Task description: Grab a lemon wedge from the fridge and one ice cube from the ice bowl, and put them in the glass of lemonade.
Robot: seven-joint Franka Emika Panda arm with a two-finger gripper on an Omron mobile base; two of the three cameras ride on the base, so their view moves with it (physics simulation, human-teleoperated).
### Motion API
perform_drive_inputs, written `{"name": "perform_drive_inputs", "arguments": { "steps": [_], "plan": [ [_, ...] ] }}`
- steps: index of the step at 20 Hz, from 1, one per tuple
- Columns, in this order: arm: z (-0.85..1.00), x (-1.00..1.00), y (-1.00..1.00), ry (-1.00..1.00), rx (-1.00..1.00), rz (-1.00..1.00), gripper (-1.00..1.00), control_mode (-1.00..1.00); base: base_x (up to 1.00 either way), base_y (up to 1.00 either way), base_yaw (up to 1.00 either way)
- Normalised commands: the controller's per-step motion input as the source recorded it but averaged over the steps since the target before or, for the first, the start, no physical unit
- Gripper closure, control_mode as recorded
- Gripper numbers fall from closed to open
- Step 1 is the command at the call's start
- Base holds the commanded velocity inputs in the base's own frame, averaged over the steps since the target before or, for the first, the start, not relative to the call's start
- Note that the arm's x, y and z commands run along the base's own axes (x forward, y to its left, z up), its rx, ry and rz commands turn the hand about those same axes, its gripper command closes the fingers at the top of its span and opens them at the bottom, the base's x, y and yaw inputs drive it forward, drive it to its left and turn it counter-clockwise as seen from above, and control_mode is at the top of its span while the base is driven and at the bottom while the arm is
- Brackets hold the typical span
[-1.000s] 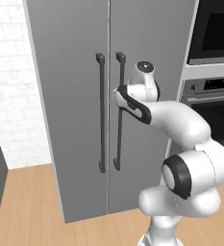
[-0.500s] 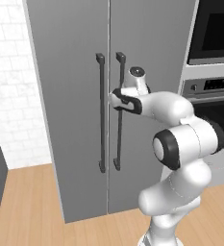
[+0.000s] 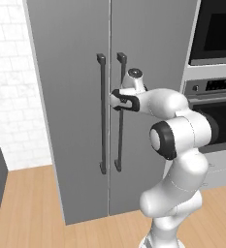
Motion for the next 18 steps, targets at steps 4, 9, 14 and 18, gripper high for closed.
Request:
{"name": "perform_drive_inputs", "arguments": {
  "steps": [4,9,14,18],
  "plan": [
    [-0.23,0.5,0.02,0.0,0.0,0.0,-1.0,-1.0,0.0,0.0,0.0],
    [-0.42,0.36,0.01,-0.05,0.06,0.0,-1.0,-1.0,0.0,0.0,0.0],
    [-0.4,0.22,0.0,-0.09,0.08,0.0,-1.0,-1.0,0.0,0.0,0.0],
    [0.0,0.36,0.2,0.01,0.0,0.0,-1.0,-1.0,0.0,0.0,0.0]
  ]
}}
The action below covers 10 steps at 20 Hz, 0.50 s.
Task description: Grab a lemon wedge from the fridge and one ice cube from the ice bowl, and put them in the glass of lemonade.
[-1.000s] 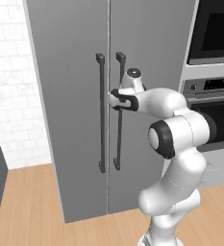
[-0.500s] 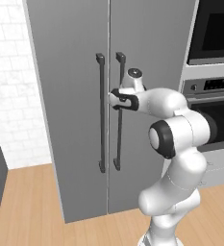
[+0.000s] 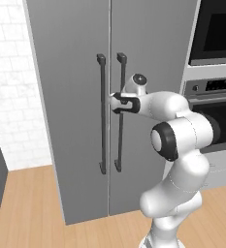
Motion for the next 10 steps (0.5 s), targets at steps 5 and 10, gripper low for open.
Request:
{"name": "perform_drive_inputs", "arguments": {
  "steps": [5,10],
  "plan": [
    [0.0,0.36,0.31,0.0,0.0,-0.01,1.0,-1.0,0.0,0.0,0.0],
    [0.0,0.19,0.17,0.0,0.0,-0.05,1.0,-1.0,0.0,0.0,0.0]
  ]
}}
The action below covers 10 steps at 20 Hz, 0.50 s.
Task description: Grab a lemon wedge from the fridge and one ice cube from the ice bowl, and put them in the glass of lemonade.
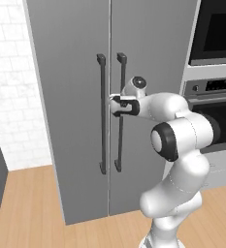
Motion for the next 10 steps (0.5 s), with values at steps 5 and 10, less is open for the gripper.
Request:
{"name": "perform_drive_inputs", "arguments": {
  "steps": [5,10],
  "plan": [
    [-0.03,0.0,-0.08,-0.1,-0.02,-0.12,1.0,-1.0,0.0,0.0,0.0],
    [0.0,0.0,-0.42,-0.04,-0.01,-0.2,1.0,-1.0,0.0,0.0,0.0]
  ]
}}
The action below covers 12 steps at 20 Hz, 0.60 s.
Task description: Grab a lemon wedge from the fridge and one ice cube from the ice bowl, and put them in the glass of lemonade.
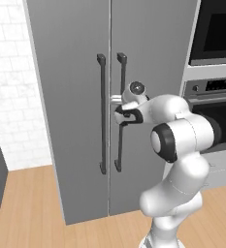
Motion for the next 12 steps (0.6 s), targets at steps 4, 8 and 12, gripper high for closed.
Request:
{"name": "perform_drive_inputs", "arguments": {
  "steps": [4,8,12],
  "plan": [
    [0.18,-0.14,-0.65,0.01,0.0,-0.17,1.0,-1.0,0.0,0.0,0.0],
    [0.43,-0.45,-0.9,0.09,0.0,-0.13,1.0,-1.0,0.0,0.0,0.0],
    [0.35,-0.51,-1.0,0.16,0.0,-0.16,1.0,-1.0,0.0,0.0,0.0]
  ]
}}
